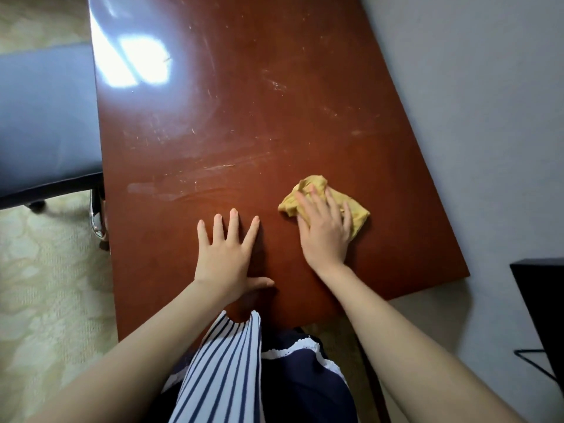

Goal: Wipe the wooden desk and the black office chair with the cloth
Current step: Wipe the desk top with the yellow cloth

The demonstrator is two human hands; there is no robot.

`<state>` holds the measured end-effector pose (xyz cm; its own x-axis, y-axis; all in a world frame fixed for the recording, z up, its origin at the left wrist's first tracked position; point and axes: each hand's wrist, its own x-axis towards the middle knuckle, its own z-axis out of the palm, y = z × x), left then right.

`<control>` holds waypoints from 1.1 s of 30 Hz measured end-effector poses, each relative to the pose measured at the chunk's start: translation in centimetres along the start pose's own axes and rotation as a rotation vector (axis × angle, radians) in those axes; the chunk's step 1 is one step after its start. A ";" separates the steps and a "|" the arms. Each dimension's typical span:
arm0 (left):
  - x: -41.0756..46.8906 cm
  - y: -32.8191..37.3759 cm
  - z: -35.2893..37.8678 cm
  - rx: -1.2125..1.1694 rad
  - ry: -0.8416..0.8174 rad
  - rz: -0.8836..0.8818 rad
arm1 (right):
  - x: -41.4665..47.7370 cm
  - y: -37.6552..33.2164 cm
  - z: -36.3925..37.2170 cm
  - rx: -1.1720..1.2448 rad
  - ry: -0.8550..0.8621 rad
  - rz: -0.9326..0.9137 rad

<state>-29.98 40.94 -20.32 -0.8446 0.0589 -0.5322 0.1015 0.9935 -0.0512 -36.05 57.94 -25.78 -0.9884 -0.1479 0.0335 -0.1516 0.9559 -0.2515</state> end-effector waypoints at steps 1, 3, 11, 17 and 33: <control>-0.1 -0.5 0.0 -0.021 0.021 0.017 | -1.2 -0.3 0.0 -0.006 -0.008 -0.034; -0.3 -1.5 0.2 -0.090 0.096 0.055 | -3.6 -0.7 -0.2 -0.003 -0.034 -0.101; -1.4 -4.1 2.3 -0.282 0.471 0.016 | -7.2 1.5 -1.0 -0.001 -0.100 -0.412; -2.8 -6.1 4.0 -0.340 0.438 -0.159 | -2.6 3.0 -1.8 -0.037 -0.188 -0.418; -9.4 -6.9 8.1 -0.603 0.301 -0.709 | 11.2 -7.2 0.8 -0.010 -0.214 -0.154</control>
<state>-18.44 32.75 -21.81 -0.7135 -0.6320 -0.3024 -0.6966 0.6862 0.2094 -46.02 49.18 -24.38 -0.9304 -0.3409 -0.1346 -0.3010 0.9203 -0.2499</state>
